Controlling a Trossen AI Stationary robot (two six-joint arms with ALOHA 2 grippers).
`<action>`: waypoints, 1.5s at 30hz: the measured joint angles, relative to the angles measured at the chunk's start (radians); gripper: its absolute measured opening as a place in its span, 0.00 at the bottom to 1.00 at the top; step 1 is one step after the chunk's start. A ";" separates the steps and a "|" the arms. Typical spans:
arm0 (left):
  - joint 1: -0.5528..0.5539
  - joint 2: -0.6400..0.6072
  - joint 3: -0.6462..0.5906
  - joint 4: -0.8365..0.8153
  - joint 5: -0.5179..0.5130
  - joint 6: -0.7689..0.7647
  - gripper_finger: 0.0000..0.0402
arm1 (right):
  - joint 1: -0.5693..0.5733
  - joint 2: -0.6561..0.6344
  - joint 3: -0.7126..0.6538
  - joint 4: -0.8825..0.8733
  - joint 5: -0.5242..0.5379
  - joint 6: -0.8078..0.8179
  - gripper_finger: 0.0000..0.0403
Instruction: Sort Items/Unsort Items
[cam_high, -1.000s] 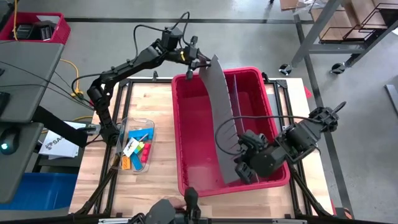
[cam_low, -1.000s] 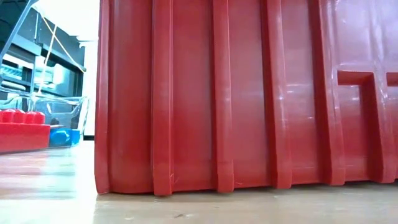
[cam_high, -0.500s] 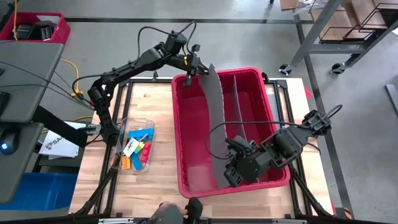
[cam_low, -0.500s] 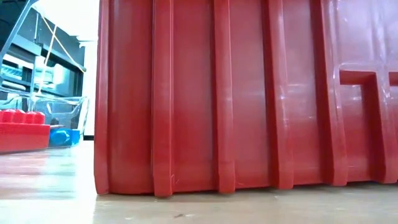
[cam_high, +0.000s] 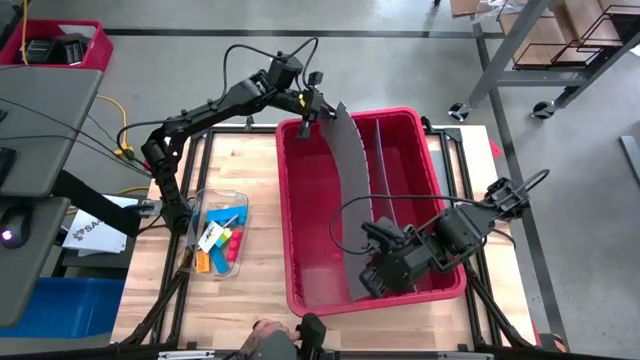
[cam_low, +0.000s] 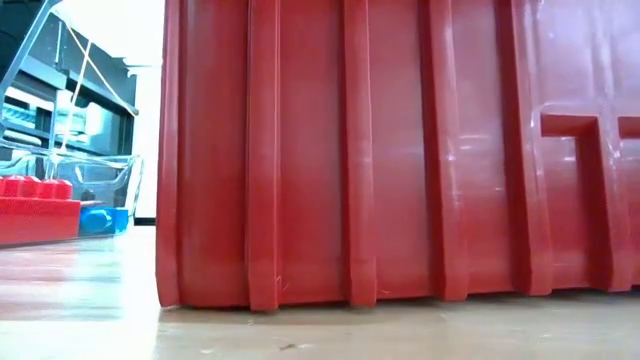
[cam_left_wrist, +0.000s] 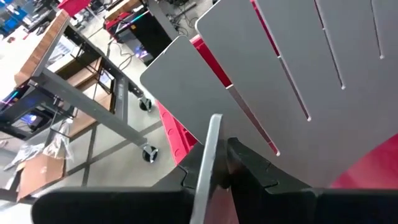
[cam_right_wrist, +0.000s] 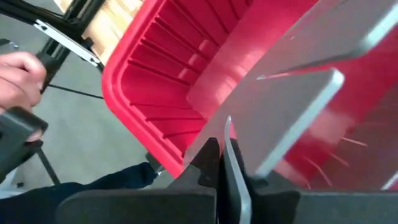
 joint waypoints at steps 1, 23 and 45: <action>0.001 0.000 0.000 -0.001 0.001 -0.006 0.10 | -0.001 0.000 0.000 0.010 -0.002 -0.006 0.00; -0.038 0.048 0.000 -0.004 -0.079 -0.013 0.10 | -0.075 0.019 -0.001 0.009 -0.216 0.057 0.00; -0.036 0.055 0.000 -0.045 -0.174 -0.008 0.10 | -0.120 0.058 -0.003 0.045 -0.228 0.074 0.00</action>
